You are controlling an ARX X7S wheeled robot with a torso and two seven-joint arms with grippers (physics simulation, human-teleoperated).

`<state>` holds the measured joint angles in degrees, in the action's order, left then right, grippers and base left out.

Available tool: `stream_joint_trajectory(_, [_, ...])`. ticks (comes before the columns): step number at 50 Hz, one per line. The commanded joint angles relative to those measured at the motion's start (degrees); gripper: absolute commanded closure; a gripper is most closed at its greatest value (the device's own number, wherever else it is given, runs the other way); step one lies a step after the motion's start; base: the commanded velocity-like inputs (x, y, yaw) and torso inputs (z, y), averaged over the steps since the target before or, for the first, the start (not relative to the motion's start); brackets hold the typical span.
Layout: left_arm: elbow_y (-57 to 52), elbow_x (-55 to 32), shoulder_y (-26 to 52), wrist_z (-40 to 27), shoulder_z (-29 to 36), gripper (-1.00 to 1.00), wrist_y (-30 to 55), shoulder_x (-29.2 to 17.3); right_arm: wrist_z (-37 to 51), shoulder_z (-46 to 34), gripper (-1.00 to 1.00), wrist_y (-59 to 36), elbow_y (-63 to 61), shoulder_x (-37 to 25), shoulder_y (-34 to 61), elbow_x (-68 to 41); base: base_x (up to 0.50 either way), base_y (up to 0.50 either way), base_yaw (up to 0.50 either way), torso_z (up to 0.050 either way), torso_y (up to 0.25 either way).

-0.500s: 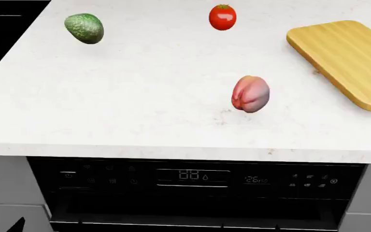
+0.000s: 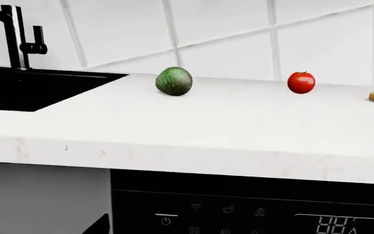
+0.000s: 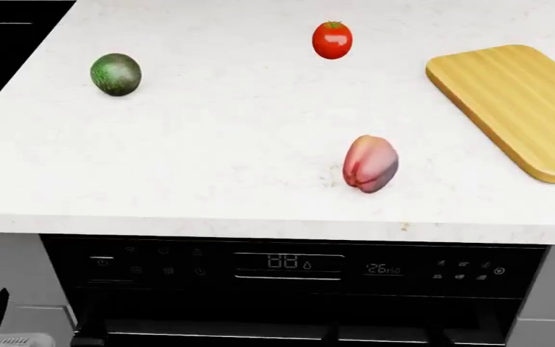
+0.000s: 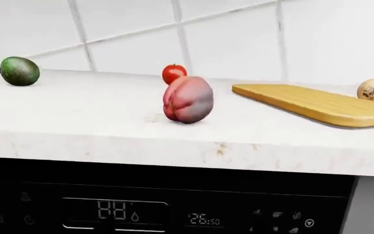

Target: Place the avocado, onion, tomato and bell pepper on the cutting board.

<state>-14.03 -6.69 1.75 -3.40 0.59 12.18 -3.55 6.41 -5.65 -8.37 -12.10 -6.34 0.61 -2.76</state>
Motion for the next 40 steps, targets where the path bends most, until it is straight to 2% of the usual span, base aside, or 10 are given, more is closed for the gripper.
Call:
stream_joint_trajectory(1, [-13.53, -6.04, 3.91, -1.77, -1.9, -1.0, 15.16, -2.84, 1.96, -0.9, -1.0, -11.82, -12.65, -2.66, 3.17, 1.2, 0.0, 0.0, 0.0, 0.0, 0.0])
stream_joint_trajectory(7, [-21.72, -9.74, 9.86, -4.22, -3.6, -1.0, 29.6, -4.89, 1.53, -0.02, -1.0, -19.41, -19.89, -3.8, 6.05, 0.28, 0.0, 0.0, 0.0, 0.0, 0.0])
stream_joint_trajectory(11, [-22.89, -10.07, 12.53, -4.96, -3.97, -1.0, 32.95, -6.14, 2.44, 0.06, -1.0, -24.9, -24.75, -4.97, 8.65, 1.8, 0.0, 0.0, 0.0, 0.0, 0.0])
stream_joint_trajectory(13, [-25.6, -8.66, 13.6, -4.47, -2.1, -1.0, 32.83, -8.56, 3.09, -0.8, -1.0, -28.25, -26.24, -6.11, 10.62, 3.92, 0.0, 0.0, 0.0, 0.0, 0.0])
stream_joint_trajectory(18, [-29.89, -11.35, 18.18, -4.13, -4.38, -1.0, 39.51, -10.69, 2.53, 0.22, -1.0, -33.52, -29.04, -6.91, 14.3, 3.54, 0.0, 0.0, 0.0, 0.0, 0.0])
stream_joint_trajectory(21, [-30.37, -11.9, 20.29, -4.22, -4.87, -1.0, 41.75, -11.53, 1.92, 0.78, -1.0, -37.64, -30.91, -7.39, 16.64, 3.1, 0.0, 0.0, 0.0, 0.0, 0.0])
stream_joint_trajectory(25, [-29.07, -12.28, 25.05, -4.94, -5.58, -1.0, 45.1, -12.13, 0.55, 0.81, -1.0, -47.62, -34.46, -8.46, 22.77, 2.57, 0.0, 0.0, 0.0, 0.0, 0.0])
stream_joint_trajectory(28, [-28.47, -13.46, 27.91, -3.93, -6.73, -1.0, 45.43, -12.58, -0.23, 0.75, -1.0, -51.74, -35.25, -9.13, 25.7, 2.23, 0.0, 0.0, 0.0, 0.0, 0.0])
stream_joint_trajectory(35, [-26.65, -13.91, 35.23, -4.5, -7.6, -1.0, 52.54, -15.76, -1.99, 1.02, -1.0, -62.18, -37.62, -11.06, 33.19, 1.73, 0.0, 0.0, 0.0, 0.0, 0.0])
stream_joint_trajectory(40, [-26.66, -15.36, 42.07, -4.61, -7.85, -1.0, 57.82, -16.44, -3.59, -0.24, -1.0, -72.53, -40.04, -11.96, 43.25, 0.75, 0.0, 0.0, 0.0, 0.0, 0.0])
